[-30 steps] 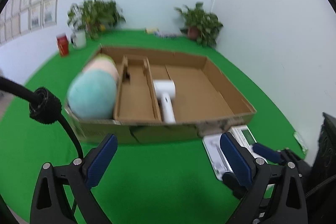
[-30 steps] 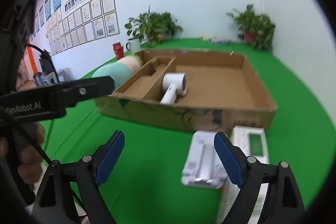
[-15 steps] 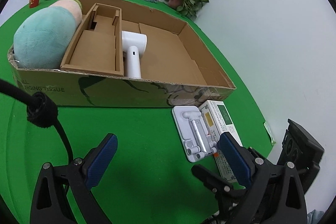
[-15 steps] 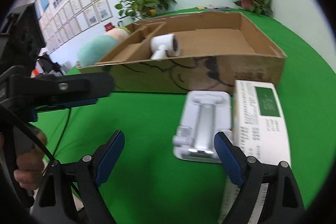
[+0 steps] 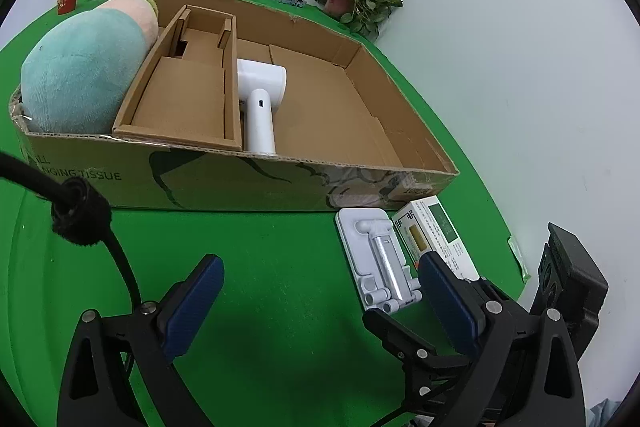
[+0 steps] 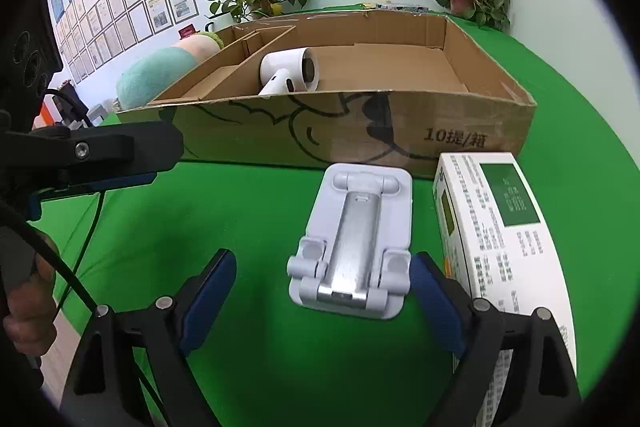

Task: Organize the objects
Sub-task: 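Move the right tool to the white phone stand on the table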

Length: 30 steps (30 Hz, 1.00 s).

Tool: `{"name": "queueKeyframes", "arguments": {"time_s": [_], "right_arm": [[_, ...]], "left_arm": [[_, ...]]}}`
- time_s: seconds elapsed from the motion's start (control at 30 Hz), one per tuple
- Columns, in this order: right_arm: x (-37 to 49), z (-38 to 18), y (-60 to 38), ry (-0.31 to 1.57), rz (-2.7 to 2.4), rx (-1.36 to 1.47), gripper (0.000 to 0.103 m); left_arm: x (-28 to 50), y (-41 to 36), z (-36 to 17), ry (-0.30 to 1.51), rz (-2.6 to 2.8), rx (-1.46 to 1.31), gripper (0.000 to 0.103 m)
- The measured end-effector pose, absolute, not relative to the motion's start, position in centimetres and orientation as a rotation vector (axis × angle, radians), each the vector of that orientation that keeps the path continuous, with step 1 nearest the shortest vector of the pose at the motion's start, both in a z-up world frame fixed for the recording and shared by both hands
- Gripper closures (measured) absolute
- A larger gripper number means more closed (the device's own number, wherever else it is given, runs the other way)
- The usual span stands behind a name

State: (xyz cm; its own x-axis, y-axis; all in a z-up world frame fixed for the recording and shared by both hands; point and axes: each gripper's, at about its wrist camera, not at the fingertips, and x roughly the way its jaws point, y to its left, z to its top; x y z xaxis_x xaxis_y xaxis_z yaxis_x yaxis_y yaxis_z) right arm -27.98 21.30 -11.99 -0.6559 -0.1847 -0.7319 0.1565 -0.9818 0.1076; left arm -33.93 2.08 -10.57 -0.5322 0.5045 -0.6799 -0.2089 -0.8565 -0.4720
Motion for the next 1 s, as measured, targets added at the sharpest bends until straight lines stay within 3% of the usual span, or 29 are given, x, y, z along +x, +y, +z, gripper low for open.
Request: {"name": "queueKeyframes", "arguments": {"time_s": [0.17, 0.23, 0.5, 0.73, 0.83, 0.9, 1.0], "right_arm": [[-29.8, -12.6, 21.4, -0.055, -2.710, 1.302, 0.021], [-30.3, -13.0, 21.1, 0.005, -2.721, 1.347, 0.032], [-30.0, -13.2, 21.0, 0.017, -2.739, 1.328, 0.035], [-26.7, -12.6, 20.3, -0.106, -2.639, 1.259, 0.035], [-25.3, -12.0, 19.9, -0.102, -2.640, 1.180, 0.019], [-25.3, -11.9, 19.7, -0.067, -2.659, 1.163, 0.019], [-25.8, -12.3, 19.3, -0.047, -2.646, 1.200, 0.019]], "left_arm": [[-34.3, 1.7, -10.7, -0.488, 2.379, -1.212, 0.005], [-34.4, 1.5, -10.8, -0.485, 2.388, -1.220, 0.005], [-34.9, 1.0, -11.2, -0.460, 2.385, -1.264, 0.005], [-34.7, 1.5, -12.6, -0.543, 2.212, -1.311, 0.012], [-34.8, 1.7, -13.7, -0.651, 2.060, -1.321, 0.013], [-35.0, 2.1, -14.5, -0.669, 2.005, -1.341, 0.013], [-35.1, 3.0, -16.1, -0.691, 1.905, -1.394, 0.028]]}}
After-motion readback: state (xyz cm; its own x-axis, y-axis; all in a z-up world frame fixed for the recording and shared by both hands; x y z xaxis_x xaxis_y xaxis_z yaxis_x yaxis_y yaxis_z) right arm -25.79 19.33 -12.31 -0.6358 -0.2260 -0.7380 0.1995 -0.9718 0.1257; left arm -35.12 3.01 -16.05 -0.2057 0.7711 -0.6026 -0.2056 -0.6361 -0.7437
